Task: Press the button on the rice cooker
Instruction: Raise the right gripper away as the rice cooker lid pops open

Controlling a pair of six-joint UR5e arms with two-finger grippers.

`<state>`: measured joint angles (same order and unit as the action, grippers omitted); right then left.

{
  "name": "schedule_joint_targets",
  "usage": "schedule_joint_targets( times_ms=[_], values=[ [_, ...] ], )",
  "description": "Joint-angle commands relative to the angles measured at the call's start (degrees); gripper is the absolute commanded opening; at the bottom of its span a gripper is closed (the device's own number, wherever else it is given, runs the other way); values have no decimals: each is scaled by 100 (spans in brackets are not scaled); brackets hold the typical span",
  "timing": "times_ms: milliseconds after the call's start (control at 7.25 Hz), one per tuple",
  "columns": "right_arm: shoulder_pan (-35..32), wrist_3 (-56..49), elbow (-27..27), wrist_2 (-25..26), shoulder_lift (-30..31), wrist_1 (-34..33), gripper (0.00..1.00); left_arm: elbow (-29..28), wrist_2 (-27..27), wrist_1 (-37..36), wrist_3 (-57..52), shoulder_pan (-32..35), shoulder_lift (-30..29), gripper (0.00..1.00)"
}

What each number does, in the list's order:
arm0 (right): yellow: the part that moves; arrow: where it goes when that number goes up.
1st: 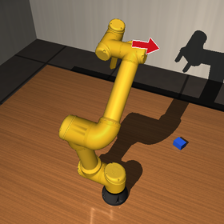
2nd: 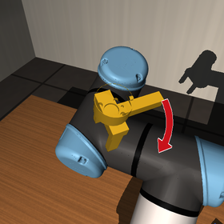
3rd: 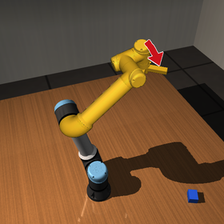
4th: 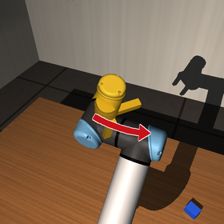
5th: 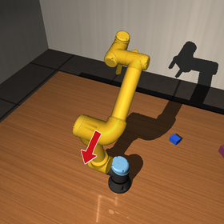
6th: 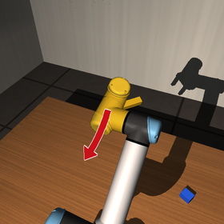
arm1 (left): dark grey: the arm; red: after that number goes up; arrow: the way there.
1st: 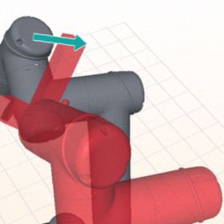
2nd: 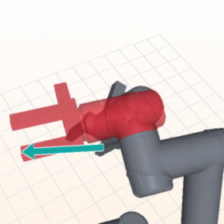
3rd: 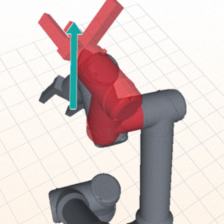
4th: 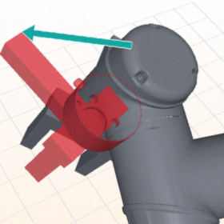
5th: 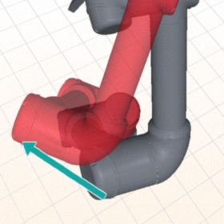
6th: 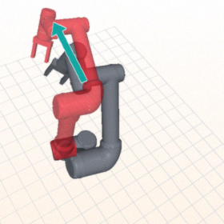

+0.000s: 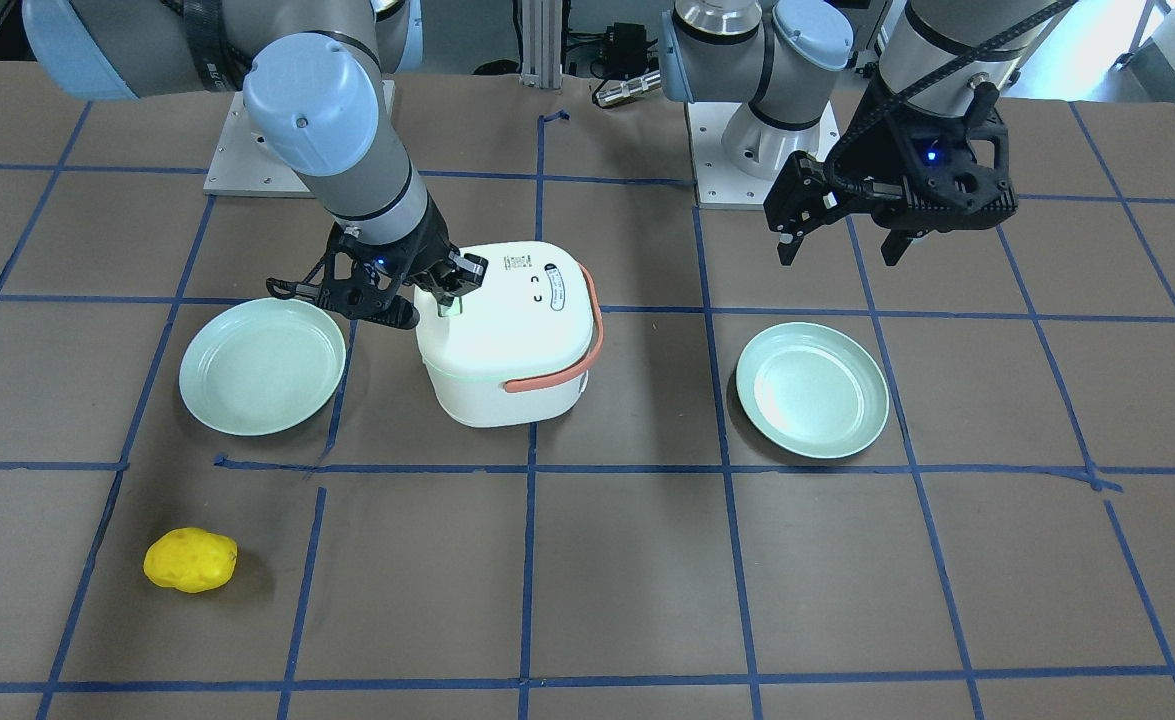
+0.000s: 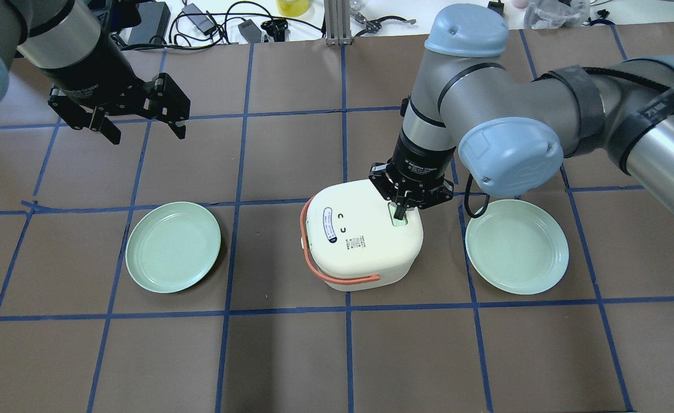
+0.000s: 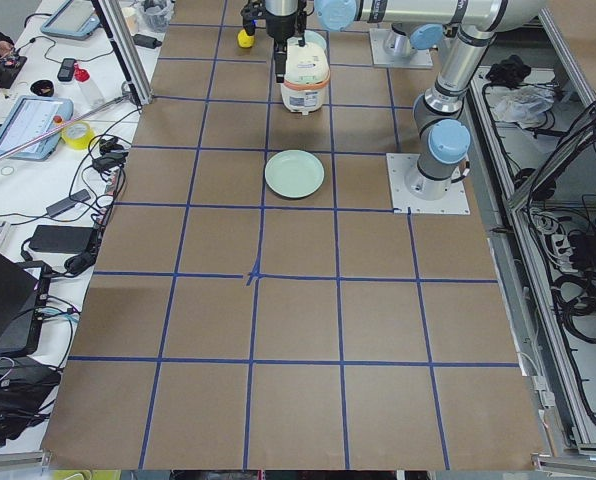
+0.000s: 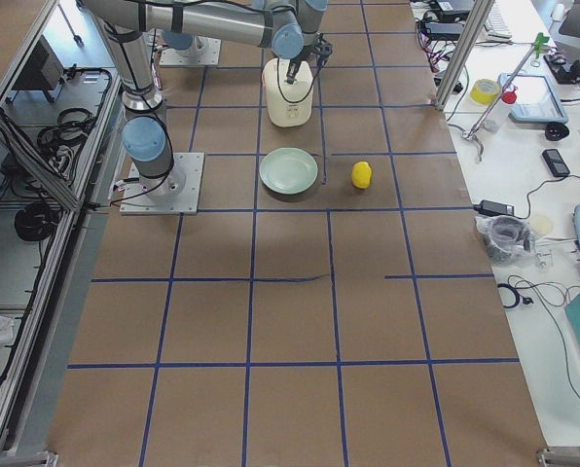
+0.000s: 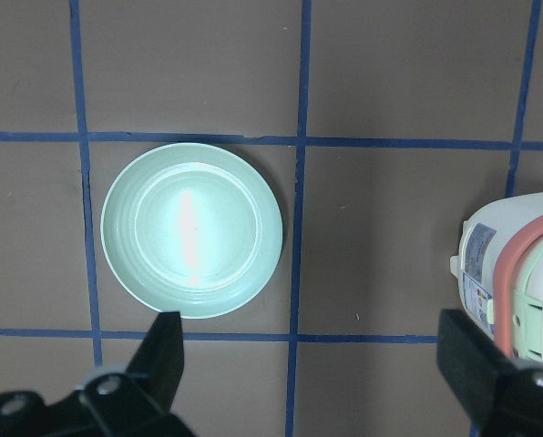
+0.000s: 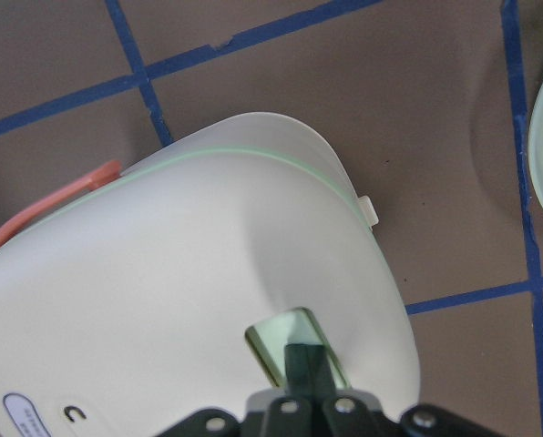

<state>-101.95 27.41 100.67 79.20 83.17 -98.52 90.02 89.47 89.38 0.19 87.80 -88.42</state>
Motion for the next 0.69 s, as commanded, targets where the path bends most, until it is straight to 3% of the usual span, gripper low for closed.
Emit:
schedule_joint_targets(
  times_ms=[0,138,276,552],
  values=[
    [0,254,-161,-1,76,26,0,-2,0,0,-1,0,0,100],
    [-9,604,-353,-9,128,87,20,-2,0,0,-1,0,0,100],
    [-26,790,-538,-62,190,79,98,-2,0,0,-1,0,0,100],
    [8,1021,-1029,34,199,550,100,-2,0,0,8,0,0,100]
  ],
)
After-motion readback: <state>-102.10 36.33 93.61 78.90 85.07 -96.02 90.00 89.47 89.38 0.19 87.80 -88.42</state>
